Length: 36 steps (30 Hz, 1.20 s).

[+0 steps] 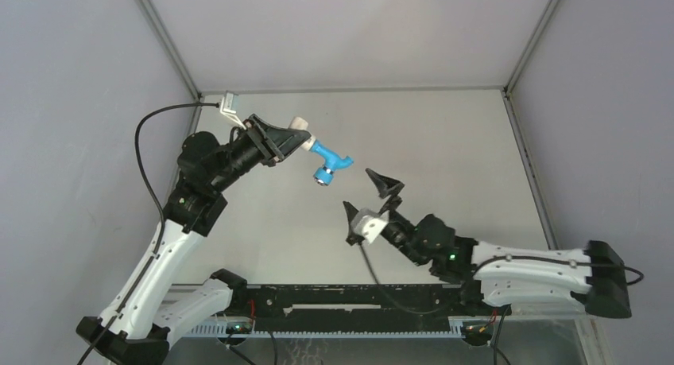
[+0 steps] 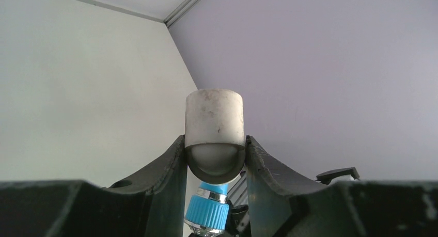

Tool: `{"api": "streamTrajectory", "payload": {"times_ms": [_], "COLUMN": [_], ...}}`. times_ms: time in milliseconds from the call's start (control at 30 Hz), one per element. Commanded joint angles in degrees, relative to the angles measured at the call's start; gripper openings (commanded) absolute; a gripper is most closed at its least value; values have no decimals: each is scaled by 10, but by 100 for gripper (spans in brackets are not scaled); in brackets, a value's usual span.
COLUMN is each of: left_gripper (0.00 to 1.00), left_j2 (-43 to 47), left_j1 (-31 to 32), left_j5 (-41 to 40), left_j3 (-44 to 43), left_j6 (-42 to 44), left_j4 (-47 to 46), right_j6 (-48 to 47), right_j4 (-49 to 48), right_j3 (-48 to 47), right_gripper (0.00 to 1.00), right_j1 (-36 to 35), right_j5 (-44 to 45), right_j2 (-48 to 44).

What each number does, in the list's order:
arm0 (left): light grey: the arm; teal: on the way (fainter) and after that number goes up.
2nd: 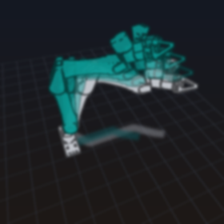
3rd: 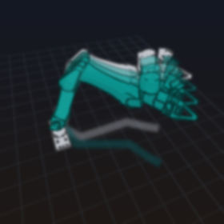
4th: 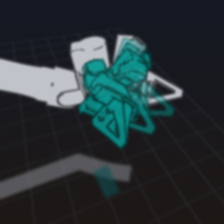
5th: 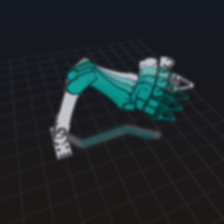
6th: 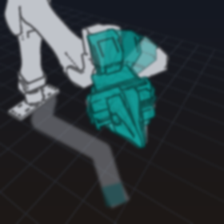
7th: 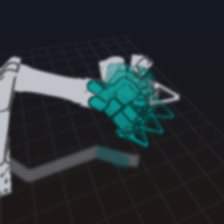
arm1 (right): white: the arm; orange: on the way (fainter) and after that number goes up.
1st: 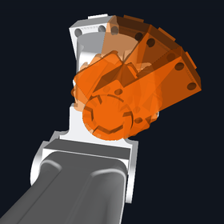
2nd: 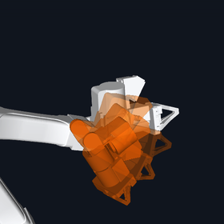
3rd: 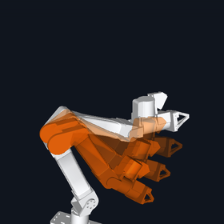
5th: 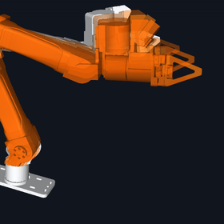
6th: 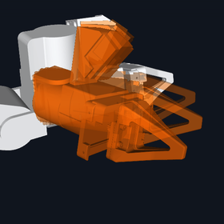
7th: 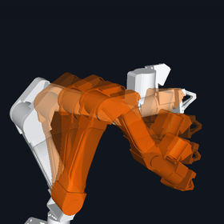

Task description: Install the water faucets

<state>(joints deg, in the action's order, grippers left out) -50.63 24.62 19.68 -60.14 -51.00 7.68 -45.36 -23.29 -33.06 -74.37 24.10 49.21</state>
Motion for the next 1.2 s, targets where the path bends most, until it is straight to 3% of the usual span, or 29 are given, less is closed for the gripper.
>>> {"api": "streamTrajectory", "payload": {"times_ms": [0,133,300,433,600,733,833,933,1000,1033,1100,1167], "left_gripper": [0,0,0,0,0,0,0,0,0,0,0,0], "left_j2": [-2,-8,-21,-28,-29,-26,-27,-26,-22,-20,-17,-15], "left_j1": [-1,-1,-1,0,0,0,0,0,0,0,0,0], "left_j5": [4,14,42,59,64,64,67,69,71,72,73,75], "left_j3": [-49,-58,-65,-68,-67,-65,-66,-64,-58,-57,-53,-47], "left_j6": [-6,-2,-3,-3,-1,3,4,9,11,14,20,25], "left_j4": [-9,10,12,13,19,19,19,17,7,2,-7,-17], "right_j6": [-290,-417,-513,-520,-509,-498,-463,-358,-220,-92,115,317], "right_j4": [-258,-429,-562,-586,-592,-597,-593,-514,-372,-243,-53,41], "right_j3": [9,8,-25,-49,-73,-81,-89,-93,-100,-110,-142,-173], "right_gripper": [99,100,99,95,77,50,38,32,30,28,24,24], "right_j1": [-31,-40,-35,-22,-12,-12,-13,-15,-14,-4,46,136], "right_j5": [113,117,124,120,117,115,124,125,97,61,-71,-299], "right_j2": [104,196,301,346,366,369,366,316,250,209,136,96]}}
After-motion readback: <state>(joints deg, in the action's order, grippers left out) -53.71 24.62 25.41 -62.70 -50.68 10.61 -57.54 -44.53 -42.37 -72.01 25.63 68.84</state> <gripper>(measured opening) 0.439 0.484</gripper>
